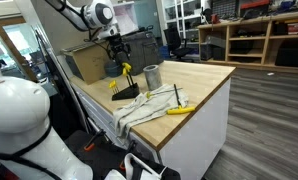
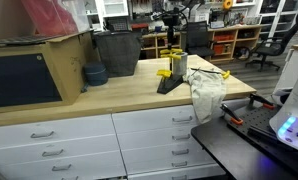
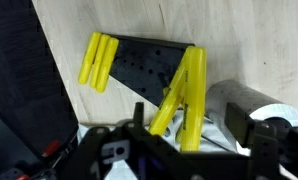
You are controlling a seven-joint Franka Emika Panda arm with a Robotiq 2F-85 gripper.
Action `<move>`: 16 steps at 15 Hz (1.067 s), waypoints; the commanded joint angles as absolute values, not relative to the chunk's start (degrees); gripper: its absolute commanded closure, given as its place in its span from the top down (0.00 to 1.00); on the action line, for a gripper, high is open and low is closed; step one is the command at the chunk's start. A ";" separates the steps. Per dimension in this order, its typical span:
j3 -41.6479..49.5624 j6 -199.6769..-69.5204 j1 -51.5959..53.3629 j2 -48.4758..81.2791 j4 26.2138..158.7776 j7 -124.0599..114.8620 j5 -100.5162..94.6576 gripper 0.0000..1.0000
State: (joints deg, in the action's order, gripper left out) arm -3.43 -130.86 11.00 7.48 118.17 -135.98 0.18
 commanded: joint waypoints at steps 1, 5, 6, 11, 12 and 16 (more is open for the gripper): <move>-4.32 -131.19 10.19 5.32 119.68 -133.61 0.34 0.52; -4.68 -130.76 10.02 5.74 119.35 -130.00 1.63 0.21; -4.72 -130.54 10.04 5.78 119.28 -129.12 1.41 0.14; -4.40 -130.08 10.61 5.62 119.21 -128.21 -3.86 0.29; -4.42 -129.98 10.70 5.71 119.11 -128.14 -5.15 0.30; -4.67 -130.83 11.03 6.87 118.58 -127.75 -10.21 0.57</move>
State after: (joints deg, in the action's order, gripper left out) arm -4.06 -130.74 11.08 7.07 118.30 -128.64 -7.83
